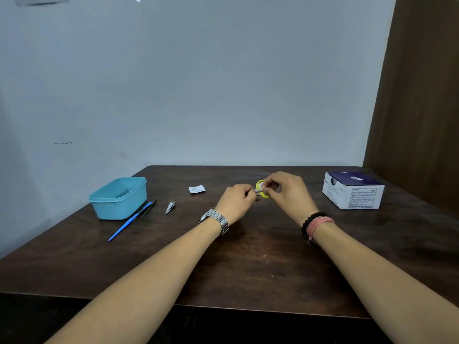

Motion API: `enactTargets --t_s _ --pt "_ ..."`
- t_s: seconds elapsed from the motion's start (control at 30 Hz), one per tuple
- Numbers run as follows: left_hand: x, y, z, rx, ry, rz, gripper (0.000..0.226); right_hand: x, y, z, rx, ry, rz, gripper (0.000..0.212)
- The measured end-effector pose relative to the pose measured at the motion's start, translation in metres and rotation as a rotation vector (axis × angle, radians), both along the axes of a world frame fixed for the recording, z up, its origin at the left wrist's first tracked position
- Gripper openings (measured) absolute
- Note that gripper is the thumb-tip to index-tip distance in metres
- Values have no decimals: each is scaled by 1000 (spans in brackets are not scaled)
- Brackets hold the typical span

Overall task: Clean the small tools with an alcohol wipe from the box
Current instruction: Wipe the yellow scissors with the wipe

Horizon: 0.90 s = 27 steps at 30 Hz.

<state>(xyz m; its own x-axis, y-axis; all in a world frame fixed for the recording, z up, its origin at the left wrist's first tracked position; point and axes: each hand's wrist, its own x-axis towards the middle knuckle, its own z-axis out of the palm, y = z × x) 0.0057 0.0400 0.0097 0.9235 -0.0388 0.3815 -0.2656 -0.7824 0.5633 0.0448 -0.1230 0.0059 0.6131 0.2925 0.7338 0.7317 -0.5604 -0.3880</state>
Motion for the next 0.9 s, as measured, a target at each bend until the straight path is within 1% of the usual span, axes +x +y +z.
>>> enactTargets --t_s 0.07,0.13,0.23,0.37,0.47,0.57,0.63,0.73,0.83,0.9 --pt "-1 -1 0 28 -17 -28 34 2 -4 2 43 -3 -51 6" --pt "-2 -4 -1 80 -30 -69 28 2 -6 2 57 -14 -67 7" --pt "-2 -6 -3 95 -24 -71 27 -2 -5 2 13 -11 -6 9" --pt "2 -1 -2 55 -9 2 26 -5 4 1 -56 -11 67 12" --pt "3 2 -1 30 -24 30 27 -2 5 -1 -23 -14 7 10" --pt "1 0 -1 49 -18 -18 28 1 -3 1 52 7 -82 9" --pt "-1 -3 -2 91 -23 -62 25 2 -7 1 83 19 -105 8" --pt "-1 -5 -3 107 -32 -87 26 0 -6 2 90 37 -49 8" --pt "0 -3 -2 77 -23 -38 27 -4 0 2 39 36 36 10" --pt "0 -1 -2 62 -20 -6 28 -5 4 1 19 37 51 10"
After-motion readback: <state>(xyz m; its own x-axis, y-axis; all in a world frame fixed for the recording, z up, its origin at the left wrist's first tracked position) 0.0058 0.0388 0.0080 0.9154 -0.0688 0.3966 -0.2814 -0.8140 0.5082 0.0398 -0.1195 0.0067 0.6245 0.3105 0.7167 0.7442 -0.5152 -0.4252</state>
